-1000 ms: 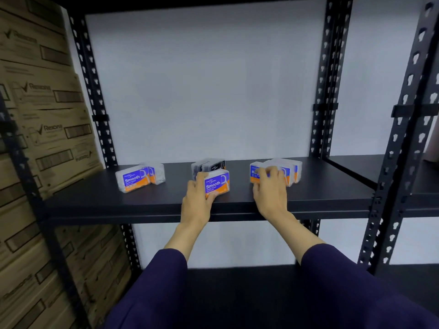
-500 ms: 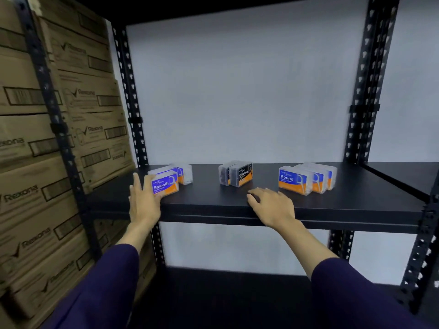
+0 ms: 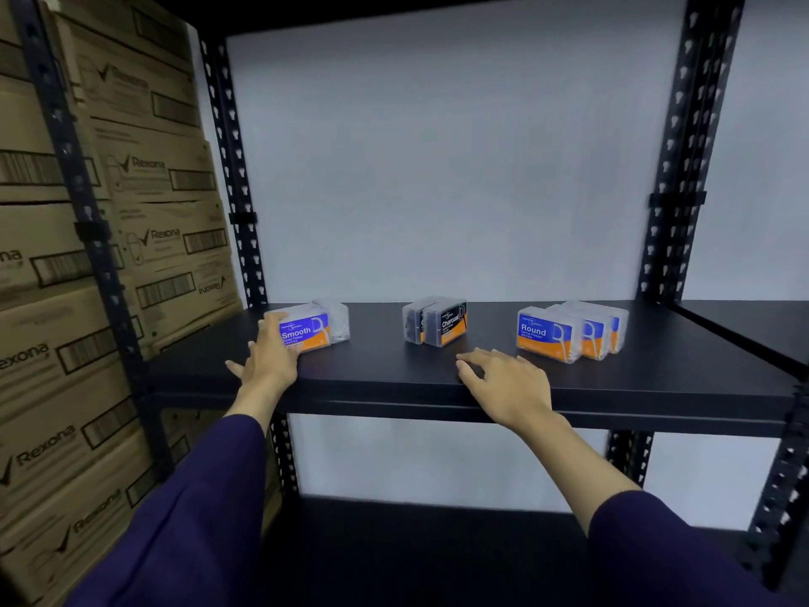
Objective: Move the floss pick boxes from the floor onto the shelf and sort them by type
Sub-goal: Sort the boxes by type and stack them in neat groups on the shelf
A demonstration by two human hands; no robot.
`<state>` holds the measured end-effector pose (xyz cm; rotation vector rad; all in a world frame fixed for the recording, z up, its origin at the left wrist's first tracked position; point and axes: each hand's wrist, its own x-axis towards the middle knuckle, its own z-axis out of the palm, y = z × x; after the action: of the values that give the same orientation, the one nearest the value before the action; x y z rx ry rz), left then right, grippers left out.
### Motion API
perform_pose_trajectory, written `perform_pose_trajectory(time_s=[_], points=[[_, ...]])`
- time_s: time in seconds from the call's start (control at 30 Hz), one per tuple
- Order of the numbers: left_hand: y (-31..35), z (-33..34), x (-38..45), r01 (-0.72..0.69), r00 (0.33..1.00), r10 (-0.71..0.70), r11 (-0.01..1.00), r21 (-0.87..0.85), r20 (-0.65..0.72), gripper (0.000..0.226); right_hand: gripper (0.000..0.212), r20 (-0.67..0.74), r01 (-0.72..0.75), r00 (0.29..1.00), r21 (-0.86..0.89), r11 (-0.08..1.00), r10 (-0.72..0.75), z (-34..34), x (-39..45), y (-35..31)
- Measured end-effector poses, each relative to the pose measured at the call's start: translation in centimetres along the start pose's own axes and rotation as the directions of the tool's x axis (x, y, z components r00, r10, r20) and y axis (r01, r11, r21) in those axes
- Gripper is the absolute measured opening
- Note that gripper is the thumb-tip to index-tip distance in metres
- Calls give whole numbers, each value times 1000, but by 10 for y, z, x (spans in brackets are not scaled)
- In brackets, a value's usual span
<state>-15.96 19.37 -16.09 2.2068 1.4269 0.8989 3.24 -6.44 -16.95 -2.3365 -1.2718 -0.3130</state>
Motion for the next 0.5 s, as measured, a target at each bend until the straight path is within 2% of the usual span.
perform_pose_trajectory(time_s=[0.1,0.2,0.4,0.5], points=[[0,1,0,-20,999,17,996,83,33,65,39,-11,-15,1000,-3,1000,15,0,-1,-1],[2,1,-12,-80,997,80,996,45,-6,69,38,-39,-54,998,8,998,54,4,-3,-2],[24,8,-83,-311,934,315,949,48,-169,39,31,-51,-88,994,104,991,94,-1,-29,-16],[47,8,-130,-408,901,409,912,37,-147,35,25,-55,-86,994,166,982,96,-15,-56,-21]])
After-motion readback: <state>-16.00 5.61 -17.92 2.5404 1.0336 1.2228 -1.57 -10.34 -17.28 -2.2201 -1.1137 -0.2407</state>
